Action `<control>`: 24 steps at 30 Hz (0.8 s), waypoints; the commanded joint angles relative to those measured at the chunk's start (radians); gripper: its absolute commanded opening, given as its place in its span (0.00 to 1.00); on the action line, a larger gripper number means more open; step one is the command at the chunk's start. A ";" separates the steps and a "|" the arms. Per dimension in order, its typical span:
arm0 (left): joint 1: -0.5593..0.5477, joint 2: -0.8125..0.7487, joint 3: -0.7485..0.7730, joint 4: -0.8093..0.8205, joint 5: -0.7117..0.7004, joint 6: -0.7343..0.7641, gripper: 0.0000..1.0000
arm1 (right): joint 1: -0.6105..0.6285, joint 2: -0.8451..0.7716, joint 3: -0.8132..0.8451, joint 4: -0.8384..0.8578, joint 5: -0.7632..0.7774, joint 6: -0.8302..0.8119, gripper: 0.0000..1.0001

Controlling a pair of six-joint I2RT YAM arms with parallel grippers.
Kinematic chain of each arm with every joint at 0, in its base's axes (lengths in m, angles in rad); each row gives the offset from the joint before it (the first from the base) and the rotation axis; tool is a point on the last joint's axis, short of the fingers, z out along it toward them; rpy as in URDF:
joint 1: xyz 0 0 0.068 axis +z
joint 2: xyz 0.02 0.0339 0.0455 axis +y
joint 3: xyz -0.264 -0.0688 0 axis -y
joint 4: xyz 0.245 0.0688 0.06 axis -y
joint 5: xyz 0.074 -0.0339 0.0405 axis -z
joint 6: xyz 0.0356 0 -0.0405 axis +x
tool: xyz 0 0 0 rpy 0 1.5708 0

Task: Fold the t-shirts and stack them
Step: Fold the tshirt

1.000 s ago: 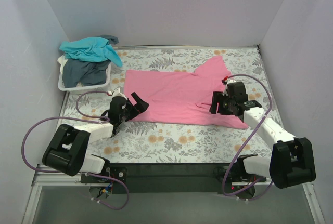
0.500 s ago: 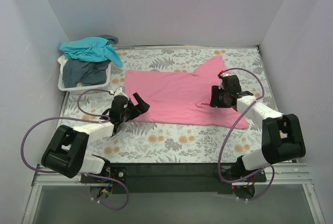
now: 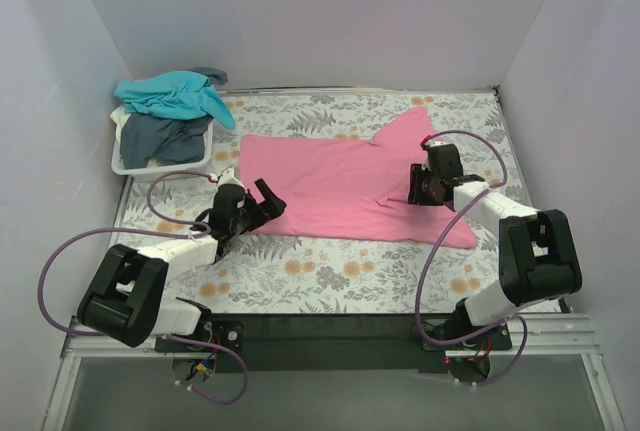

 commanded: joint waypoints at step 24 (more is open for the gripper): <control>-0.004 -0.041 0.018 -0.035 -0.043 0.021 0.97 | -0.030 0.091 0.169 0.081 -0.130 -0.005 0.01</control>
